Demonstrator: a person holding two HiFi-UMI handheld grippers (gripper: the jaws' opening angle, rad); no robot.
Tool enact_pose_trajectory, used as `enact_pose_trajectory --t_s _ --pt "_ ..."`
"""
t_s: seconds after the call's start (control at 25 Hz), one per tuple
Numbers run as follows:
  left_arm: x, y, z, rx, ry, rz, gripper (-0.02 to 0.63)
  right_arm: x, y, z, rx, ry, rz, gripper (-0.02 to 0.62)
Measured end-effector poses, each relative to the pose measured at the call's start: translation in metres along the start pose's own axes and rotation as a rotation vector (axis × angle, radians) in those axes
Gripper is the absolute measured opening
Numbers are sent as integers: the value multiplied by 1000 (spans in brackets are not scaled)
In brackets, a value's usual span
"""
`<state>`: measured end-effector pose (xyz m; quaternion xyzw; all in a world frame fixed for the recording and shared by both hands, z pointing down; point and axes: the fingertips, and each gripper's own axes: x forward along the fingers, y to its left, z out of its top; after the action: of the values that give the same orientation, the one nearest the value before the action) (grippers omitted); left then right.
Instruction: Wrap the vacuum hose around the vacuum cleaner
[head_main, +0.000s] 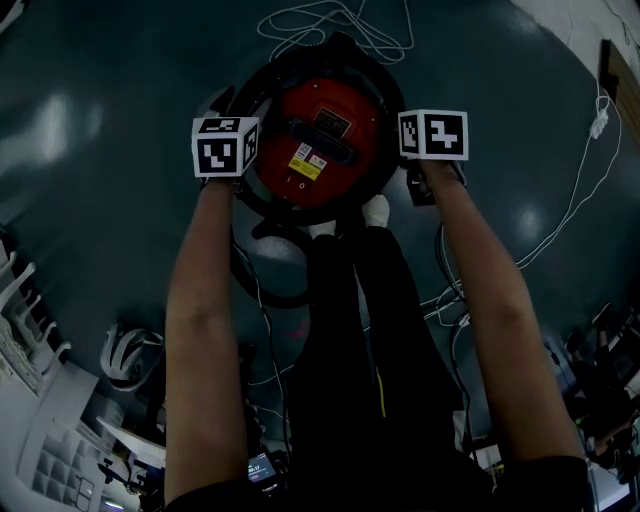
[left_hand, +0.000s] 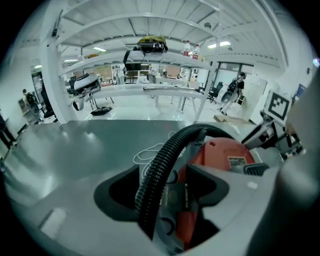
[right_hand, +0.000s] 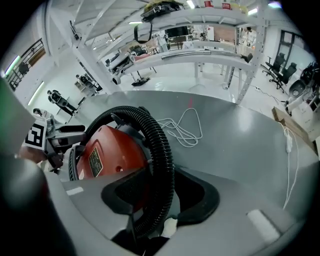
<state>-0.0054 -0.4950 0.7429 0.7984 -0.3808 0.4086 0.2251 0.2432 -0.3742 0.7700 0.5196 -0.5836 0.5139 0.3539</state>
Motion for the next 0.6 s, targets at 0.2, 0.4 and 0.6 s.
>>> enact_pose_trajectory --t_s 0.2,0.4,0.6 --pt "-37 2 -5 -65 -61 10 255 -13 8 -1 -7 -39 9 167" --pt "-70 -6 -33 -158 -73 3 226 -23 15 -11 12 -42 26 166" --pt "-97 -23 -76 -272 -59 3 209 -26 22 -25 13 -24 36 164"
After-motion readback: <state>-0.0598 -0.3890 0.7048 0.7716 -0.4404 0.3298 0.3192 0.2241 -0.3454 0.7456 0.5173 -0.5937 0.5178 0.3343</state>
